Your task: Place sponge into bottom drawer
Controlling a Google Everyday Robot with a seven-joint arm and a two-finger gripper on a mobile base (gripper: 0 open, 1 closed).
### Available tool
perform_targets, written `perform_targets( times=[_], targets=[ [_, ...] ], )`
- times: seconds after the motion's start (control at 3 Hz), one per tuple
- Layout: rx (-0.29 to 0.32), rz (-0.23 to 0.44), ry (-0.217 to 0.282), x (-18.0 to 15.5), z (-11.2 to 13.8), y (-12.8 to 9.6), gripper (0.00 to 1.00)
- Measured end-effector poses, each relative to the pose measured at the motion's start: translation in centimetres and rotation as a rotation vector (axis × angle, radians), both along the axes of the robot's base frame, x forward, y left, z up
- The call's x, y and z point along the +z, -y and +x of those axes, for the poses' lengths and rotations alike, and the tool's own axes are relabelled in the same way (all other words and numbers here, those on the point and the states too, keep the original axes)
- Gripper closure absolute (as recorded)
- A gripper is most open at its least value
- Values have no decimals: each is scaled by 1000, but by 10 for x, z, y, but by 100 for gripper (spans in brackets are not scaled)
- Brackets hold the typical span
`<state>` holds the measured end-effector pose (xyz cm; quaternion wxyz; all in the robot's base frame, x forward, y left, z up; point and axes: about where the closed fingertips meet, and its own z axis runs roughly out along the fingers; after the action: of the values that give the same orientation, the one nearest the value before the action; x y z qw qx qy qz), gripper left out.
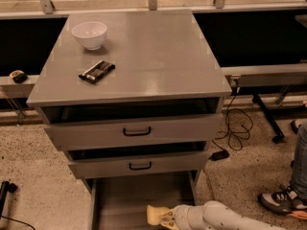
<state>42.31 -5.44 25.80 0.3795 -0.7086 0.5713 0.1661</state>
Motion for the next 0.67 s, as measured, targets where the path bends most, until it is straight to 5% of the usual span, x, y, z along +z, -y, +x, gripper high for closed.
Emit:
perform_targets(
  times=[0.67],
  targets=[
    [4,1,-4,0,-2,0,6]
  ],
)
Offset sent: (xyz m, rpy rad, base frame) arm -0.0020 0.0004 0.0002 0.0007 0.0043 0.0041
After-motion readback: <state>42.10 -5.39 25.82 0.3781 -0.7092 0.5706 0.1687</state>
